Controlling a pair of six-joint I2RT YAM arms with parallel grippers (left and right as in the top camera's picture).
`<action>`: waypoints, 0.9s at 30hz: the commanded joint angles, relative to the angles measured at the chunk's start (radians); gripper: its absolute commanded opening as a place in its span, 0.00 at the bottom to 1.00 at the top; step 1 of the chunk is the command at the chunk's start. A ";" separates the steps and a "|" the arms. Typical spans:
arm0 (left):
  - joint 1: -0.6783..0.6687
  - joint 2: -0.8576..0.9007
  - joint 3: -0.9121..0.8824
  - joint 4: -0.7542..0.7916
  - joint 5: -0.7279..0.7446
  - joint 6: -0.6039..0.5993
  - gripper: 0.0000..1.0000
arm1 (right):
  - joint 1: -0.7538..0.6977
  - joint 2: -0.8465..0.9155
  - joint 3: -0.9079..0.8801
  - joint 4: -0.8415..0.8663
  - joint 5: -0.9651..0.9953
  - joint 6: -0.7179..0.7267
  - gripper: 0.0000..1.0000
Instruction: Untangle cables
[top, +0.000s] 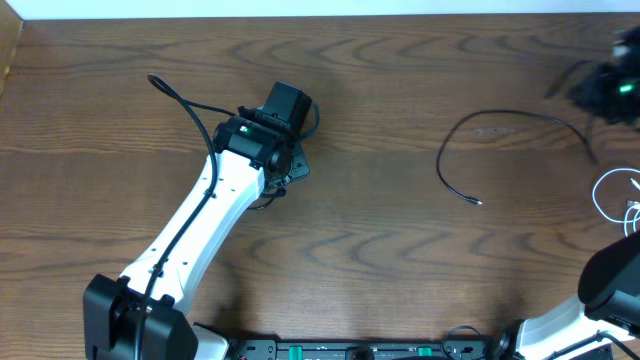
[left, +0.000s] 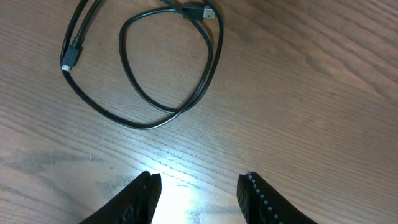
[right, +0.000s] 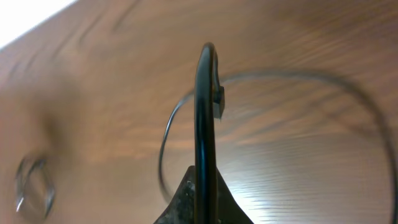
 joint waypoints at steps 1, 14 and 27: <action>0.000 0.004 0.008 -0.006 -0.010 0.010 0.45 | 0.078 0.007 -0.089 0.010 -0.132 -0.084 0.01; 0.000 0.004 0.008 -0.016 -0.010 0.010 0.45 | 0.335 0.007 -0.405 0.261 -0.010 -0.083 0.09; 0.000 0.004 0.008 -0.016 -0.010 0.010 0.45 | 0.396 0.007 -0.451 0.255 0.075 -0.063 0.34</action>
